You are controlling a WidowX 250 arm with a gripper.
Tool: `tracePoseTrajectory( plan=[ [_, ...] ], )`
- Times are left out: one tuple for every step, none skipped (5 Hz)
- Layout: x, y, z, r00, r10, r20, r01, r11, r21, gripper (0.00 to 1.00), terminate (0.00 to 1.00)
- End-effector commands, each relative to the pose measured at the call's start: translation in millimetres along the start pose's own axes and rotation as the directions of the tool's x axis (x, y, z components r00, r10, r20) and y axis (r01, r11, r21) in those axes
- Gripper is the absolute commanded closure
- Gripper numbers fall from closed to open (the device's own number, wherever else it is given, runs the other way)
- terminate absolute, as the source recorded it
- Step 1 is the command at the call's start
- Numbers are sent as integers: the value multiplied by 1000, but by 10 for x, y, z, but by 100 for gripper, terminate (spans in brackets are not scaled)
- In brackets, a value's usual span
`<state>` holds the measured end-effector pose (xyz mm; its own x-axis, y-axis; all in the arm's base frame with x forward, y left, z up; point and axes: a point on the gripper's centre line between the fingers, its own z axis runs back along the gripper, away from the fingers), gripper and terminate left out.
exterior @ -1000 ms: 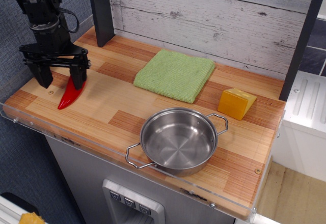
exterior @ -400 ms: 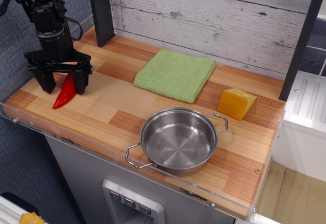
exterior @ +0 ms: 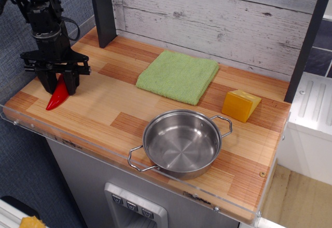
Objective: Put the chili pepper into the pot.
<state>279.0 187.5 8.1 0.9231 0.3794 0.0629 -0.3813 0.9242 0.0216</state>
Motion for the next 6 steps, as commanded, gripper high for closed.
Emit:
tracePoseTrajectory(
  plan=[
    [-75, -26, 370, 999, 13, 31, -13, 1000, -21, 100, 0],
    [-103, -123, 520, 999, 19, 30, -19, 1000, -9, 100, 0],
    [-159, -316, 628, 998, -17, 63, 17, 1000, 3, 100, 0],
    [-342, -636, 800, 995, -4, 104, 6, 1000, -15, 100, 0],
    [-540, -967, 960, 988, 7, 155, 5, 997, -76, 100, 0],
    [-644, -1347, 987, 973, -132, 190, 159, 979, -131, 100, 0]
  ],
)
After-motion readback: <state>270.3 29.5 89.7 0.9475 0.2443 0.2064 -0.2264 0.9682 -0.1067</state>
